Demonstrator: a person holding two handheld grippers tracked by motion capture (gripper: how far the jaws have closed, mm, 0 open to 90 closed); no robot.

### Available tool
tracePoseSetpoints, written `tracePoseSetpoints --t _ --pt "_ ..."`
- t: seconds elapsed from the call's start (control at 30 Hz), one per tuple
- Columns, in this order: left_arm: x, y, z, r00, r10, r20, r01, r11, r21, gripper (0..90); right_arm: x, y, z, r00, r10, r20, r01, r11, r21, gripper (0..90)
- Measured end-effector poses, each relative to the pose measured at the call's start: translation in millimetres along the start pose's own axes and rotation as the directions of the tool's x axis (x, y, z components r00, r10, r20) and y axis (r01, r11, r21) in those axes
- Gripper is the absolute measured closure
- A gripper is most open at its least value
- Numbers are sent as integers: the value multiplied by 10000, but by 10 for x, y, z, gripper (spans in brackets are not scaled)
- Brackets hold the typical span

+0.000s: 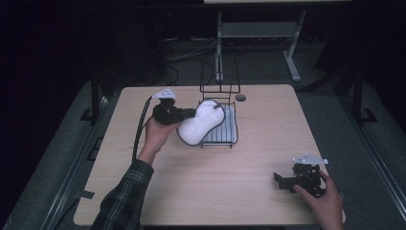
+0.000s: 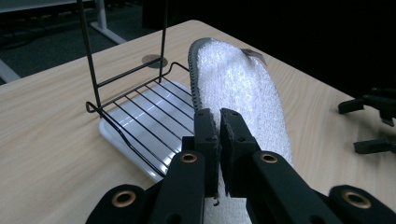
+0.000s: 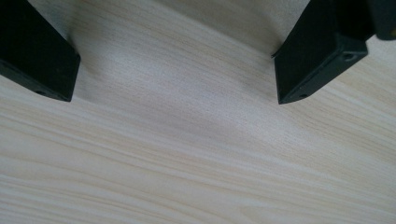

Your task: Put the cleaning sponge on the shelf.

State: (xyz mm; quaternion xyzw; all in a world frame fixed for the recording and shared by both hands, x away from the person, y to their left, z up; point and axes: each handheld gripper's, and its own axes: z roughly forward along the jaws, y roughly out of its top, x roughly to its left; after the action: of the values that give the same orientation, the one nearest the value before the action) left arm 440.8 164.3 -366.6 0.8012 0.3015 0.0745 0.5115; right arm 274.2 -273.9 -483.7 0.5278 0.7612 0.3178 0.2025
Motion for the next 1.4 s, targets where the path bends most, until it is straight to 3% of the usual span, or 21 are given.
tracePoseSetpoints --t 0.37,0.8,1.13,1.4 --pt "112 104 258 10000 32 66 -32 10000 22 862 0 0 0 10000 1 -3 -1 10000 0 0" --pt "247 160 643 9999 -116 -19 116 9979 631 862 0 0 0 10000 -1 -3 1 10000 -1 0" --pt "396 45 793 9984 -560 25 555 9940 942 859 0 1 0 10000 2 -5 -2 10000 -1 0" --pt "402 70 881 9989 -461 -36 462 9912 1238 846 -1 0 0 10000 -1 -5 1 10000 -2 0"
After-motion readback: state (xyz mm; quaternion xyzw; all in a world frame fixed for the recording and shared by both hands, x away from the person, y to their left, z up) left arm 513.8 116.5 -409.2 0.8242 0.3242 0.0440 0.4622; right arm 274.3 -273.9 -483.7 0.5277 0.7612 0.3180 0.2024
